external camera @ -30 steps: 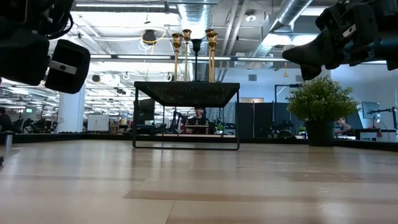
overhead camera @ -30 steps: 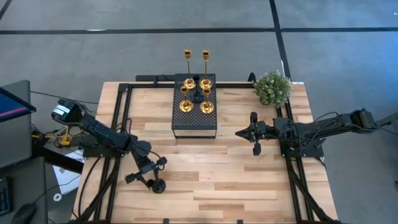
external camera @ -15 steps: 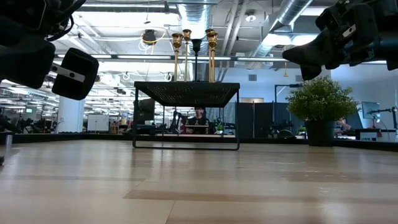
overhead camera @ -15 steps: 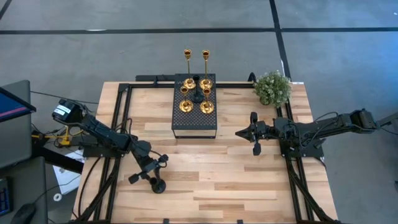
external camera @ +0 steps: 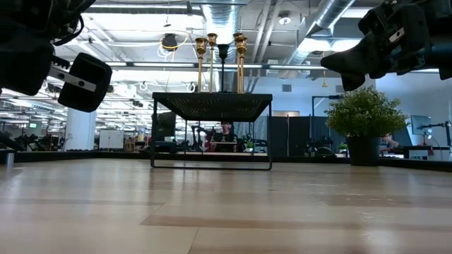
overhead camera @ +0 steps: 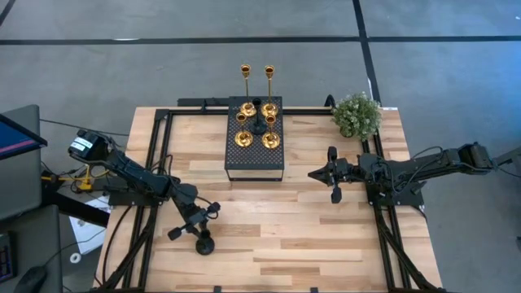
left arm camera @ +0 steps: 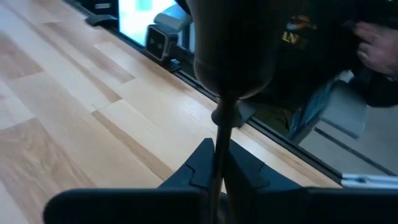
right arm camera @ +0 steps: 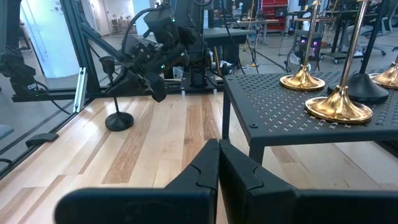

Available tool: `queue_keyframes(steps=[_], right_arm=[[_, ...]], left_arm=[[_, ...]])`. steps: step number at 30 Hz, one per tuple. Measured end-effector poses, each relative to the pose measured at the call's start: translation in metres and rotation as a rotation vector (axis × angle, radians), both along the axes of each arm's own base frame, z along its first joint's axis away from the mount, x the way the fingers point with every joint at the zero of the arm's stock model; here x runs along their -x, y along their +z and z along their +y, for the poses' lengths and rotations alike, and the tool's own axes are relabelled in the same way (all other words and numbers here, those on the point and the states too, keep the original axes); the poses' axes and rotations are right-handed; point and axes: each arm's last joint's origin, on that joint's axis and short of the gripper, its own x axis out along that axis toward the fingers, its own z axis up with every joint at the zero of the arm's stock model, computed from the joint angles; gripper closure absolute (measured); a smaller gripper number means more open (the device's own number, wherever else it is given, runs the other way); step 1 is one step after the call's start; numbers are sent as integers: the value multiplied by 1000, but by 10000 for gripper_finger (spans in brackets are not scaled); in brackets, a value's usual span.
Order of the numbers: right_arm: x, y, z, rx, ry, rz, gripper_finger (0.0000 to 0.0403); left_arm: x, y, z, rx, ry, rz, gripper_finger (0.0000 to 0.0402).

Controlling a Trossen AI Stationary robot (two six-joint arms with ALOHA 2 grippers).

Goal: Pick & Place candle stick holders
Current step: Put the black candle holder on the shelf

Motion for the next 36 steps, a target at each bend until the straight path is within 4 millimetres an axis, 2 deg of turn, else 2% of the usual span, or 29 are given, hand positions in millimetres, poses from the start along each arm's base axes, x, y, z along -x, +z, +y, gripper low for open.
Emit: queue_keyframes(steps=[7,16,20,25,32,36], right_arm=[[0,-1,0,0,0,6,403],[0,-2,0,0,0,17,403],[0,-3,0,-7,1,26,403],[0,-2,0,-56,-3,24,403],[0,-2,0,-53,-3,17,403],[0,-1,0,-40,-2,6,403]], left_arm=[[-3,3,3,71,198,96,383],[-2,18,10,186,443,104,383],[-6,36,10,259,477,83,385],[-18,55,12,187,632,90,384],[-34,104,19,129,740,-84,385],[-40,126,29,87,847,-77,385]])
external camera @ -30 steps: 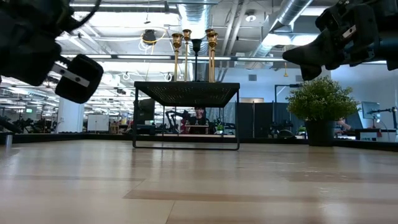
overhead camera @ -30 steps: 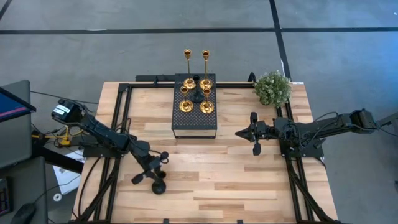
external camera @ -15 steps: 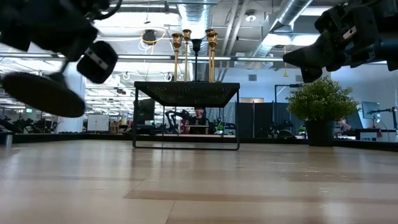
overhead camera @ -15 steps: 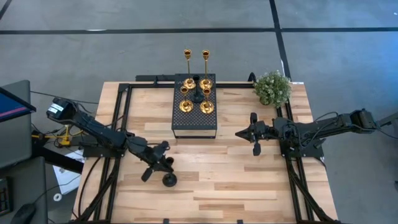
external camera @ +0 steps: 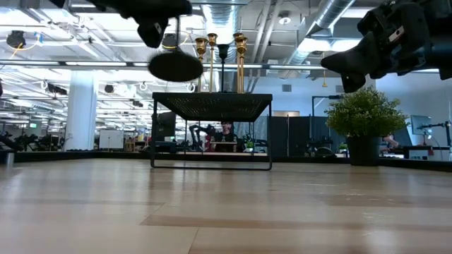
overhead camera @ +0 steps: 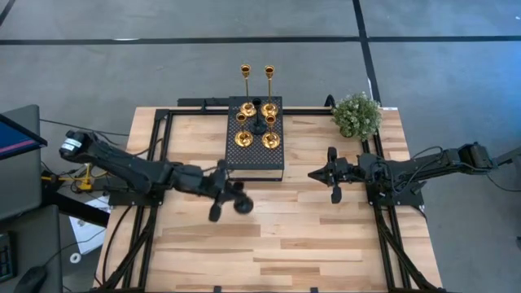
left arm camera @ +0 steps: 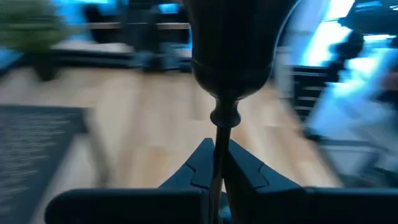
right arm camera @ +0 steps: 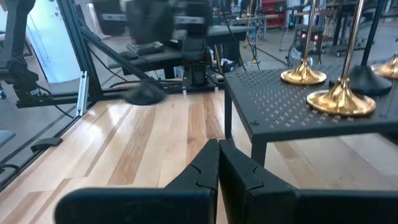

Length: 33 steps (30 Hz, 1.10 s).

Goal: Pick & Place candle stick holders
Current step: Put the black candle holder on the shelf

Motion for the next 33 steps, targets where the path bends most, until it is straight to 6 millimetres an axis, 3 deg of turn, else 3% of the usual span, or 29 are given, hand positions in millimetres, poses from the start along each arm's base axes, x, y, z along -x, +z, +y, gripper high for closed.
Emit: queue_keyframes(steps=[4,12,18,28,33], right_arm=[[0,1,0,23,0,-14,403],[0,3,-2,24,-10,-31,403],[0,4,-2,25,-11,-36,403],[0,4,-2,24,-11,-44,403],[0,5,-2,24,-11,-45,403]], left_arm=[[-5,14,15,-16,172,5,384],[-9,35,41,-71,288,-57,385],[-18,38,59,-77,365,-52,385],[-49,32,78,-91,437,21,385],[-52,36,85,-90,464,14,385]])
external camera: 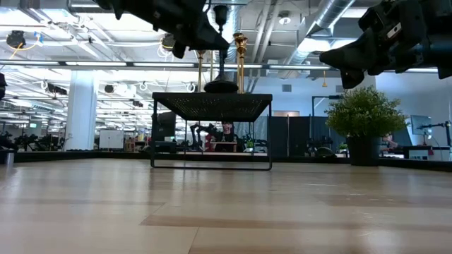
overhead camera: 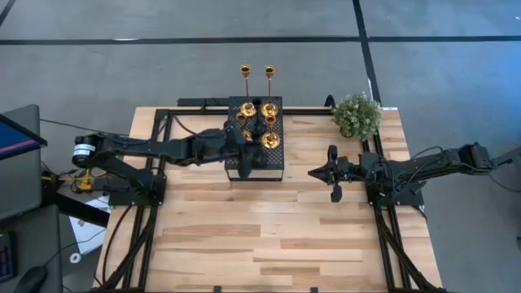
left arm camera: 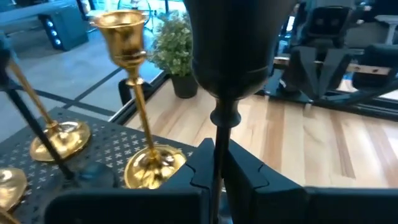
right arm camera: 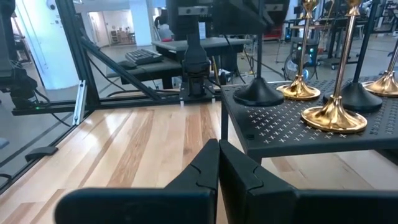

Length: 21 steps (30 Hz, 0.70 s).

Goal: Pick & Place candle stick holders
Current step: Put the black candle holder on the shelf

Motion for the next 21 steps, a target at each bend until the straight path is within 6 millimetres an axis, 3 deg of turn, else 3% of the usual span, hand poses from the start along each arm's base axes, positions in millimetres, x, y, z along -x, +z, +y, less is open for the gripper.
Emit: queue_keyframes(steps=[9,21], right_arm=[[0,0,0,-2,0,3,403],[0,0,0,-2,0,3,403]], left_arm=[[2,-3,12,6,47,28,385],[-5,-10,13,29,49,41,384]])
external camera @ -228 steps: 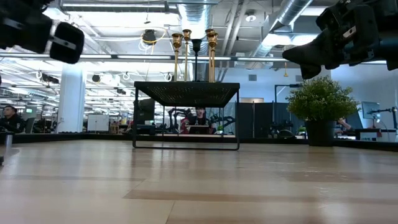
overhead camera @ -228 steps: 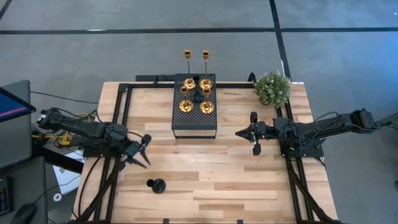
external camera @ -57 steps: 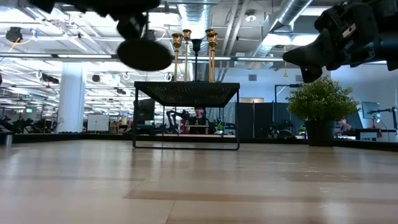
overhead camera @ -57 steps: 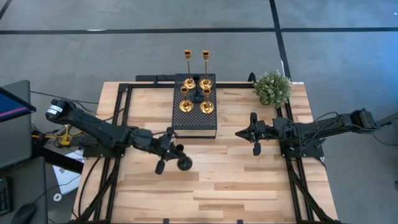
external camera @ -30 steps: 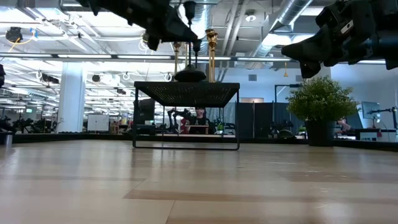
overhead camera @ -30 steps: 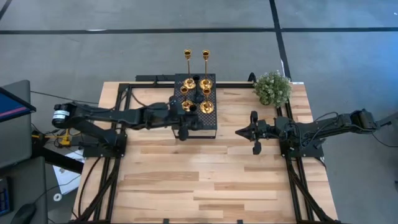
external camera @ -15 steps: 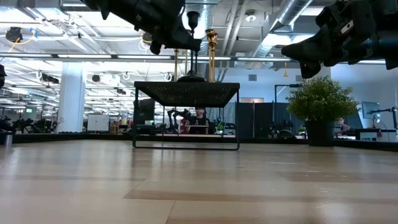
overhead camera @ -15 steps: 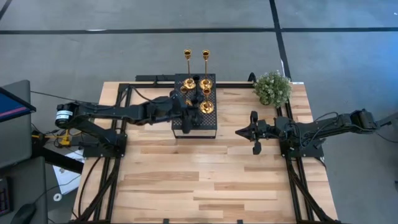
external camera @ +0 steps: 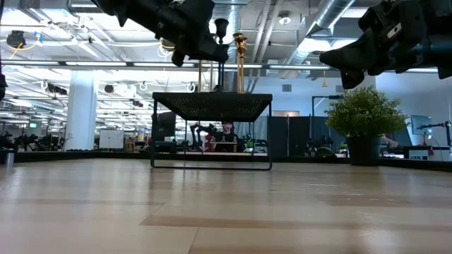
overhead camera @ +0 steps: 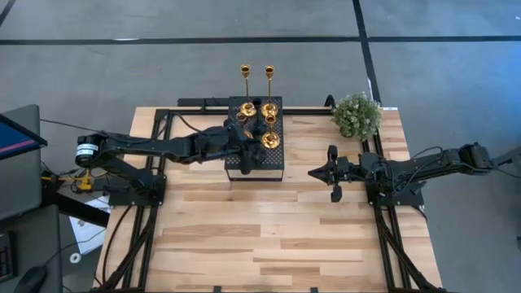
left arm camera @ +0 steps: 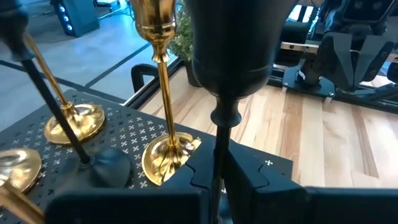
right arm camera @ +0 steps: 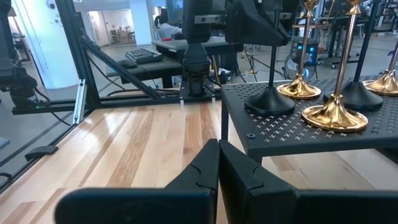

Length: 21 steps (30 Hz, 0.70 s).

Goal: Pick & Place candle stick holders
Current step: Put the black candle holder on the shelf

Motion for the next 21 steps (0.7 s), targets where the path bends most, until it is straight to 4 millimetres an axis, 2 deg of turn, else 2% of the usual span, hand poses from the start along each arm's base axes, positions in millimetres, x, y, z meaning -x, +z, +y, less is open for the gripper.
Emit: queue_keyframes(steps=[11,21], right_arm=[[0,0,0,0,2,0,403],[0,0,0,0,6,1,403]], left_arm=[[-1,-1,0,0,2,0,380],[-1,-1,0,1,-1,0,339]])
